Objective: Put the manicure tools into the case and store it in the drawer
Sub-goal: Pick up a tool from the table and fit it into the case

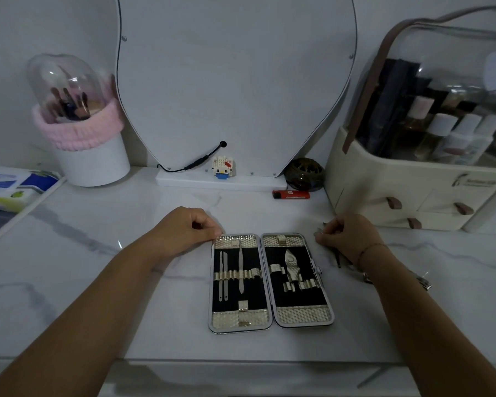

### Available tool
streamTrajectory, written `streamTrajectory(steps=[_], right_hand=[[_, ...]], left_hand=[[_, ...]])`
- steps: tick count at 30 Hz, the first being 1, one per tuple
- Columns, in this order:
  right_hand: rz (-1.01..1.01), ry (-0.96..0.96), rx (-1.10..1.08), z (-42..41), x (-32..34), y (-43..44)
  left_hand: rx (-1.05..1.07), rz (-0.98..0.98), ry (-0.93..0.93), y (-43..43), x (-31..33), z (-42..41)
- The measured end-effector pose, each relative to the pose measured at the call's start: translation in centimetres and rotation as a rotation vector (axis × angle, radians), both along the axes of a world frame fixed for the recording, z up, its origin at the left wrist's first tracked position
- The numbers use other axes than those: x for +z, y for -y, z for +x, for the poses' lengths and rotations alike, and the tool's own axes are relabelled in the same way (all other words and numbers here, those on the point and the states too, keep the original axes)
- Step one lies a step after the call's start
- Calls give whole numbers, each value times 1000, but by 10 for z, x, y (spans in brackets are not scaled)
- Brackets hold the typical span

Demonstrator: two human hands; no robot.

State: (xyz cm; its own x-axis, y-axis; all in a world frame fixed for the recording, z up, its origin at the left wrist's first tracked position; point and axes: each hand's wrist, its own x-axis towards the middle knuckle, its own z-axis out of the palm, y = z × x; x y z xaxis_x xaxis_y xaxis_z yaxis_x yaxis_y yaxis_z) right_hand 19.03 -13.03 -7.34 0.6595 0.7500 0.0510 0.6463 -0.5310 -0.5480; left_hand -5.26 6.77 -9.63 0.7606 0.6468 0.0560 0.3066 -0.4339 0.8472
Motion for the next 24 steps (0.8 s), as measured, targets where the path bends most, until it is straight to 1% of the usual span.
streamTrajectory(steps=[7,10,13,16,20,24], right_hand=[[89,3,-43,2,0,5],[42,64,-50,3,2,16],[-34,103,-83,2,-4,24],[-32,72,-118,1,-7,25],[-28,54,-101,-1,-8,22],[34,8,-110,-3,-8,24]], left_hand=[[-2,-18,30,-1,-2,1],[2,-35,36,0,-1,1],[-7,-7,19,-2,-1,1],[-1,6,6,-3,-2,1],[-5,5,7,-1,-1,2],[0,-1,4,-2,-2,1]])
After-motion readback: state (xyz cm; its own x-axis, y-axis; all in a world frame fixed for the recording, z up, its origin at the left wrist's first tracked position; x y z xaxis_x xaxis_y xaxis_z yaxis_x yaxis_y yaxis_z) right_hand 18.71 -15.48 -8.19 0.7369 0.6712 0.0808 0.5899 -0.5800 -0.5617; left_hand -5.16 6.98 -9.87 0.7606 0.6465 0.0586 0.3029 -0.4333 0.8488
